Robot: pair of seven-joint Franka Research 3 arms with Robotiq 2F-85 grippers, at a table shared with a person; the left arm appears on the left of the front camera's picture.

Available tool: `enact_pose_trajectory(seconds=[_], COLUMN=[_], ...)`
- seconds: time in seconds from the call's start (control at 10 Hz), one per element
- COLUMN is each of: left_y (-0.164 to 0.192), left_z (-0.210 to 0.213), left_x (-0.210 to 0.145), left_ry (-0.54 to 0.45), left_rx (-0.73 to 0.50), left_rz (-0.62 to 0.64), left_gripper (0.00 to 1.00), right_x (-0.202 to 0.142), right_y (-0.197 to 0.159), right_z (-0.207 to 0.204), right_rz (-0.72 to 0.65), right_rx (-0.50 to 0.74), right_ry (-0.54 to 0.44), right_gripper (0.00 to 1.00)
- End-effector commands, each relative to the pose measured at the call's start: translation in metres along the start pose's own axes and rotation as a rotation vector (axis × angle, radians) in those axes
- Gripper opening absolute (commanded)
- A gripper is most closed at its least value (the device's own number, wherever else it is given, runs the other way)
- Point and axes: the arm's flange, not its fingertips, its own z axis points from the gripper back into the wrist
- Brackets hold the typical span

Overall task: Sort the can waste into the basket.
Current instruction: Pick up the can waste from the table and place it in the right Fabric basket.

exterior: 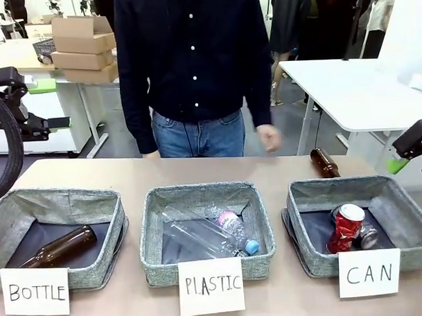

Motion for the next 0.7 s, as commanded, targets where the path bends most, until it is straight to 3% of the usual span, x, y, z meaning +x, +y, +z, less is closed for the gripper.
enact_pose_trajectory(seconds=[0.0,0.1,0.2,0.3,0.4,0.5,0.6], left_y=[-0.001,-0.001,-0.001,-0.001,-0.001,-0.001,-0.001], left_z=[0.000,0.000,0.000,0.000,0.000,0.000,0.000], left_x=[-0.004,-0.004,-0.004,-0.004,-0.004,-0.004,-0.004], left_ry=[-0.010,-0.010,-0.010,-0.010,-0.010,-0.010,-0.010], left_rx=[-0.023,-0.023,-0.023,-0.023,-0.023,-0.023,-0.023], left_rz=[-0.017,-0.017,-0.017,-0.017,-0.017,-0.017,-0.017], left_gripper=[1.00,1.00,1.00,1.00,1.00,1.00,1.00], right_x=[0.006,0.008,0.009,0.008,0.012,0.018,0.028], right_y=[0.004,0.008,0.021,0.044,0.057,0.063,0.064], right_z=[-0.002,0.001,0.008,0.019,0.024,0.026,0.023], right_rz=[0.004,0.015,0.094,0.245,0.217,0.185,0.129], right_rx=[0.061,0.151,0.371,0.791,1.006,1.175,1.231], right_ry=[-0.036,-0.082,-0.162,-0.215,-0.207,-0.161,-0.182], right_gripper=[1.00,1.00,1.00,1.00,1.00,1.00,1.00])
